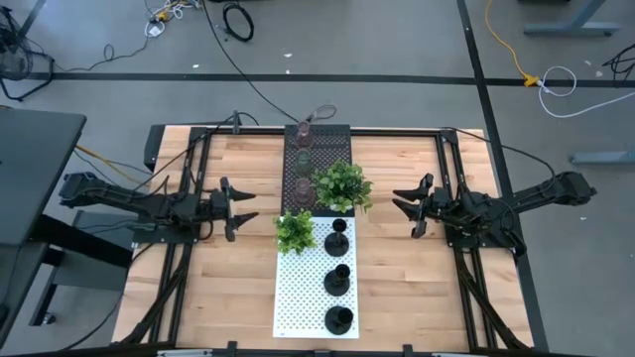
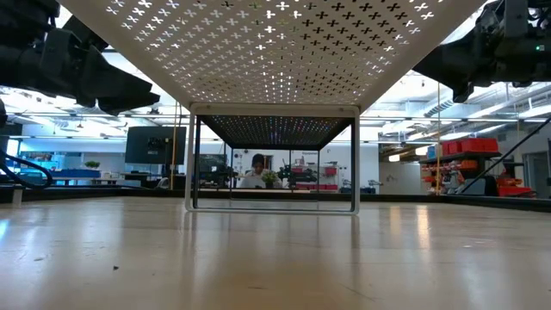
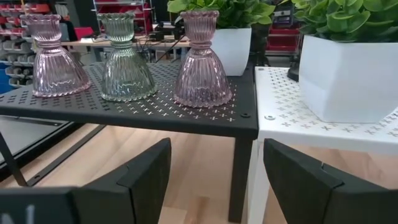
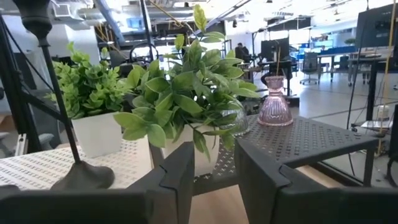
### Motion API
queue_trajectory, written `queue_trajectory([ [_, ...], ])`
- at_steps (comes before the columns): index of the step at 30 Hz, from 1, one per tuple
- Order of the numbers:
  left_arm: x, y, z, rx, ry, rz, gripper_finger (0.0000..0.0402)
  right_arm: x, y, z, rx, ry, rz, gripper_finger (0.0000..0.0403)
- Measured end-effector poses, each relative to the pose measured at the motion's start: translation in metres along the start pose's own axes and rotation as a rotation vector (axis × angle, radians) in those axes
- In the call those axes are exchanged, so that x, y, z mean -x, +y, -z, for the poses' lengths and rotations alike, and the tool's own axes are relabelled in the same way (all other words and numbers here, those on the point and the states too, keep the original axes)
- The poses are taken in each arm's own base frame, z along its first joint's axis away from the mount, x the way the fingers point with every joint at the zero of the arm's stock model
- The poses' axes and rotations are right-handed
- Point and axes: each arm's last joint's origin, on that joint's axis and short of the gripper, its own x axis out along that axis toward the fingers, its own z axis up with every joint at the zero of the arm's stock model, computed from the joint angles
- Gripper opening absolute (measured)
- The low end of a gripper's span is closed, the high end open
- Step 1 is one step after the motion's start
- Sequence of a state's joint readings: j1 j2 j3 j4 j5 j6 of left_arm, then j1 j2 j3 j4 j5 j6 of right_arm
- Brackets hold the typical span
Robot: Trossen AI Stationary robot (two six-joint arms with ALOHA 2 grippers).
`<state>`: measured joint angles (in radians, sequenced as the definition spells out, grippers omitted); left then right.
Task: Pick & Place candle stick holders
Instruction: Return to Home Position
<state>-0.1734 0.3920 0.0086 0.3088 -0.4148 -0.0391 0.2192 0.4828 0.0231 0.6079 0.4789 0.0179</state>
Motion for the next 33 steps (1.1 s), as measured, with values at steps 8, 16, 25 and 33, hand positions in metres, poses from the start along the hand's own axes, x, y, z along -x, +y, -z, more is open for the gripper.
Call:
queue_trajectory([
  [8,0.0,0.0,0.0,0.001,-0.002,0.0,0.0257,0.0,0.0,0.0,0.0,0.0,0.001,0.0113],
  [16,0.007,0.003,-0.009,0.041,-0.094,0.004,0.0257,0.008,-0.004,-0.008,-0.034,-0.066,0.005,0.0113],
  [25,0.02,0.008,-0.024,0.113,-0.256,0.01,0.0257,0.021,-0.011,-0.025,-0.115,-0.223,0.002,0.0113],
  [33,0.03,0.012,-0.033,0.163,-0.37,0.011,0.0257,0.037,-0.019,-0.042,-0.204,-0.396,0.003,0.0113],
])
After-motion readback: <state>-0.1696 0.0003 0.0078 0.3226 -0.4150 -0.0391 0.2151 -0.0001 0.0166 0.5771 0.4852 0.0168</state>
